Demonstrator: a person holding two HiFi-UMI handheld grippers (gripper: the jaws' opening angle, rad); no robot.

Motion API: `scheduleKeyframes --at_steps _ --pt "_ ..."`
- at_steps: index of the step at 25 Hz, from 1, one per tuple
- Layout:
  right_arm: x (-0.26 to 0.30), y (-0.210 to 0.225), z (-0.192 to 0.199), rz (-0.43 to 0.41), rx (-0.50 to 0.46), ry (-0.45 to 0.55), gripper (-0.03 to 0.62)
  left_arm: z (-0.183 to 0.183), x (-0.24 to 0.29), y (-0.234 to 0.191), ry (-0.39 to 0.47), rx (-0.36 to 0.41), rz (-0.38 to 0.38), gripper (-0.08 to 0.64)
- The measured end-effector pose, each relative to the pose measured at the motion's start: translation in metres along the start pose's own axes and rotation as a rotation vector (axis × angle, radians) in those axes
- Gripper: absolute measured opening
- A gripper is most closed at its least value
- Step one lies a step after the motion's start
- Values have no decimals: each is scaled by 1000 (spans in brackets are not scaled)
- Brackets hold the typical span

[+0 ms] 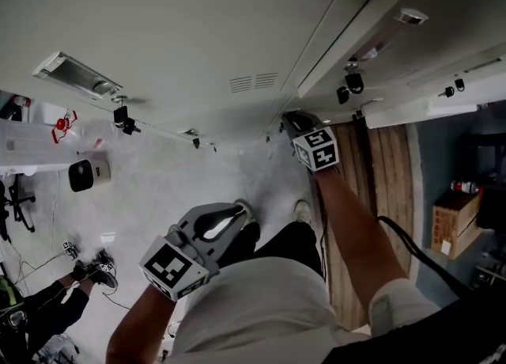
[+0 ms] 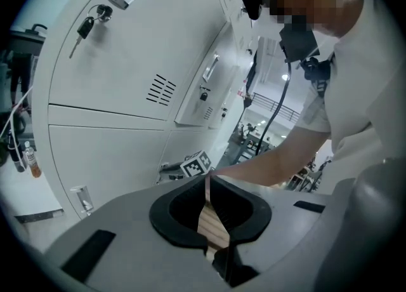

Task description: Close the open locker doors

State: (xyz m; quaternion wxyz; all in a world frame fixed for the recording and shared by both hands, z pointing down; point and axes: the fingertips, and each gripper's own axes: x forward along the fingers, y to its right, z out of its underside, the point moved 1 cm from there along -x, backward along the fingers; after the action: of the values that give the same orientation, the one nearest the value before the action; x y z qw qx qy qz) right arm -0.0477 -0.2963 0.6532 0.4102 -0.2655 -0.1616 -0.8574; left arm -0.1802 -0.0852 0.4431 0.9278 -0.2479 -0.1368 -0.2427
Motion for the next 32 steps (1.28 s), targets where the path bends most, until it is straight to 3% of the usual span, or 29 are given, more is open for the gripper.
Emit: scheduleKeyframes --at_steps 10,24,32 --pt "3 1 -3 30 22 -7 40 7 -15 -10 12 -18 5 31" --pt "2 1 -2 207 135 -43 41 13 -33 -3 42 -20 1 31" --pt "1 1 0 235 176 -81 41 21 -45 4 54 -34 -19 31"
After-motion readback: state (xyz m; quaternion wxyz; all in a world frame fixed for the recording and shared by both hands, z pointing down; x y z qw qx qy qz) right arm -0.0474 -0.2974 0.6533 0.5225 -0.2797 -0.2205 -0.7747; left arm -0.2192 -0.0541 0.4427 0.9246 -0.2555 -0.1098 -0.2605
